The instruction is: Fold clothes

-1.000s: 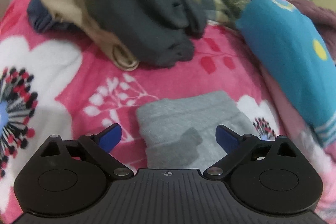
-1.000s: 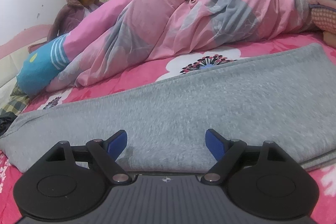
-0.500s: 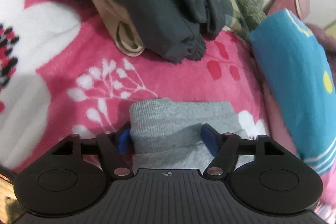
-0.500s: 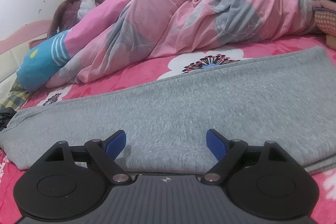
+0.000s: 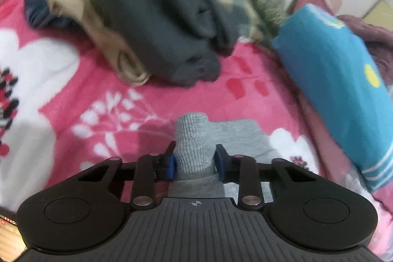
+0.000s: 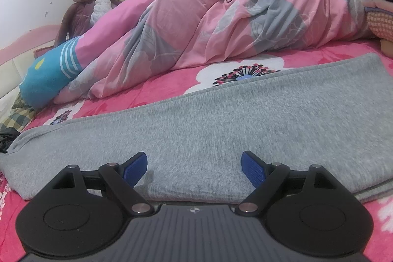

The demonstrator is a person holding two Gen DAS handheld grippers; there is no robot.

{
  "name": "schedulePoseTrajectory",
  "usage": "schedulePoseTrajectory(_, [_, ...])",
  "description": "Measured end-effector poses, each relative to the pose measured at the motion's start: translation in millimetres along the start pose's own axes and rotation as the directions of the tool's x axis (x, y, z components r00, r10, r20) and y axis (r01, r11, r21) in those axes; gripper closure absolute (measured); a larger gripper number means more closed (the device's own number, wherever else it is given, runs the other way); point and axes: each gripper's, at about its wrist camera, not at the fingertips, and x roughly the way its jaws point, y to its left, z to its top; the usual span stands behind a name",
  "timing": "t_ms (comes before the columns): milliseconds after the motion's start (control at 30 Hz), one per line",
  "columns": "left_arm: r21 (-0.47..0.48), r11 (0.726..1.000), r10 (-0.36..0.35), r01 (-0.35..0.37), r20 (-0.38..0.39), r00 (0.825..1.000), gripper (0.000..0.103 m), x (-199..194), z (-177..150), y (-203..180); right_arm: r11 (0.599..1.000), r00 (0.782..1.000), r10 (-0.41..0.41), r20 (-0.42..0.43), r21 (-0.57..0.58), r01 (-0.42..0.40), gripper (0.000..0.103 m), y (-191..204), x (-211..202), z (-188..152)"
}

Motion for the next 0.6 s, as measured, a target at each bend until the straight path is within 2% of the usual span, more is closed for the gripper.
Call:
schedulePoseTrajectory(167, [0.16,0.983,-0.11,0.093,0.098,0.989,0.08,-37.8,-12.8,-39.3,1.0,1.0,0.003,0.005,0.013,-0.003,0.017,-2.7,-1.9,0.1])
schedulePoseTrajectory(233, [0.261,0.955,-0.181,0.144,0.121,0.976,0.081,-57.7,-24.4,-60.2,1.0,1.0,0.005,0.008,0.022,-0.005,0.017,-4.0,-2.8,0.5])
schedulePoseTrajectory(300, [0.385,0.897,-0.286,0.218,0.128,0.95,0.081,-85.1,-45.8,-82.3,1.0,1.0,0.007,0.01,0.03,-0.007,0.017,-5.0,-3.7,0.8])
schedulePoseTrajectory(367, [0.512,0.808,-0.401,0.291,0.115,0.909,0.081,-115.5,-72.1,-103.4,0.999,1.0,0.006,0.014,0.038,-0.007,0.017,-5.5,-4.8,0.8])
schedulePoseTrajectory(433, [0.625,0.692,-0.513,0.36,0.075,0.855,0.082,-146.2,-106.8,-119.7,0.999,1.0,0.009,0.018,0.049,-0.01,0.017,-7.2,-6.4,0.9])
schedulePoseTrajectory(500, [0.731,0.551,-0.6,0.403,0.011,0.8,0.082,-182.0,-151.9,-129.4,0.998,1.0,0.012,0.021,0.06,-0.013,0.017,-9.3,-7.9,1.0])
schedulePoseTrajectory(600, [0.857,0.315,-0.677,0.409,-0.1,0.729,0.082,-222.9,-230.0,-131.1,0.997,1.0,0.013,0.027,0.078,-0.015,0.017,-12.2,-10.2,0.5])
